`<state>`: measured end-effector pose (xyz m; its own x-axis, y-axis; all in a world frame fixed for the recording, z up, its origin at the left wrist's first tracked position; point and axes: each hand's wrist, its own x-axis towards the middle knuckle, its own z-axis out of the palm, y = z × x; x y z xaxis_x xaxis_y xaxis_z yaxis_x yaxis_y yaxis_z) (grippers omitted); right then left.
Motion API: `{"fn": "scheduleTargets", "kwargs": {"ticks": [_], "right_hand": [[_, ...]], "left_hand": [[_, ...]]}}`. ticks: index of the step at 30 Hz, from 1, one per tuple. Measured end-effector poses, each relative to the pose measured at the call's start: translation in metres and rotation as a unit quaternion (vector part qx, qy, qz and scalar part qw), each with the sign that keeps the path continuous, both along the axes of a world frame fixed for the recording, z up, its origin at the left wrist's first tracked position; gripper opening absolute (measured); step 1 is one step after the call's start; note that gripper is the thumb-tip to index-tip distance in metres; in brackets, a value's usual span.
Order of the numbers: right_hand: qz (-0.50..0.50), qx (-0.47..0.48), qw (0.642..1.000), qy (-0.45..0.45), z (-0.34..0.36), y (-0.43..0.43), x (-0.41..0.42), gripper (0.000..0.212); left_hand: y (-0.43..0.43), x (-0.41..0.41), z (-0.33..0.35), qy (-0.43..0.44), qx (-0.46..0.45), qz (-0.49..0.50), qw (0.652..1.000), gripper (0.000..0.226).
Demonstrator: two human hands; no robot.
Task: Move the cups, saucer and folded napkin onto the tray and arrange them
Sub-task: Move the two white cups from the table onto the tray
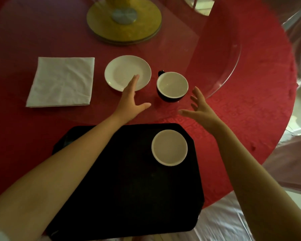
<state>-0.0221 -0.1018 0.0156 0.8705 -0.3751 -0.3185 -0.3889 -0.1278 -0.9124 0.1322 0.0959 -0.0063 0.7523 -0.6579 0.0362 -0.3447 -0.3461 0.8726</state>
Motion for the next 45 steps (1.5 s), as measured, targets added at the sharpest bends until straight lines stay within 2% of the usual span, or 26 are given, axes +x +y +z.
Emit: {"fn": "scheduleTargets", "kwargs": {"ticks": [4,8,12,18,23,30,33,35,40,45], "right_hand": [[-0.029,-0.033,0.999,0.006,-0.010,-0.003,0.019,0.113],[-0.038,-0.039,0.999,0.002,-0.016,-0.001,0.031,0.114],[-0.044,-0.036,0.998,-0.027,-0.019,0.001,0.042,0.106],[-0.086,-0.067,0.992,-0.055,-0.029,0.005,0.054,0.106],[-0.125,-0.096,0.985,-0.071,-0.036,0.010,0.061,0.104],[-0.124,-0.013,0.985,-0.119,-0.028,0.011,0.048,0.095],[-0.091,0.009,0.987,-0.133,-0.012,0.011,0.040,0.092],[-0.061,0.022,0.988,-0.140,0.003,0.010,0.034,0.089],[0.014,0.031,0.990,-0.137,0.036,0.007,0.013,0.087],[0.028,0.042,0.992,-0.112,0.059,0.023,-0.013,0.100]], "left_hand": [[-0.023,0.027,0.001,-0.082,0.073,-0.054,0.993,0.115],[-0.042,0.046,0.004,-0.046,0.109,-0.107,0.987,0.120],[-0.056,0.061,0.003,0.003,0.140,-0.157,0.978,0.123],[-0.077,0.072,-0.001,-0.037,0.173,-0.216,0.960,0.120],[-0.078,0.078,-0.009,-0.039,0.157,-0.214,0.963,0.117],[-0.073,0.074,-0.002,-0.059,0.142,-0.216,0.964,0.117],[-0.066,0.070,0.009,-0.074,0.094,-0.226,0.967,0.104],[-0.061,0.069,0.022,-0.058,0.069,-0.244,0.965,0.092],[-0.041,0.057,0.066,0.043,0.030,-0.276,0.960,0.074],[-0.017,0.032,0.084,0.051,0.014,-0.290,0.955,0.077]]}}
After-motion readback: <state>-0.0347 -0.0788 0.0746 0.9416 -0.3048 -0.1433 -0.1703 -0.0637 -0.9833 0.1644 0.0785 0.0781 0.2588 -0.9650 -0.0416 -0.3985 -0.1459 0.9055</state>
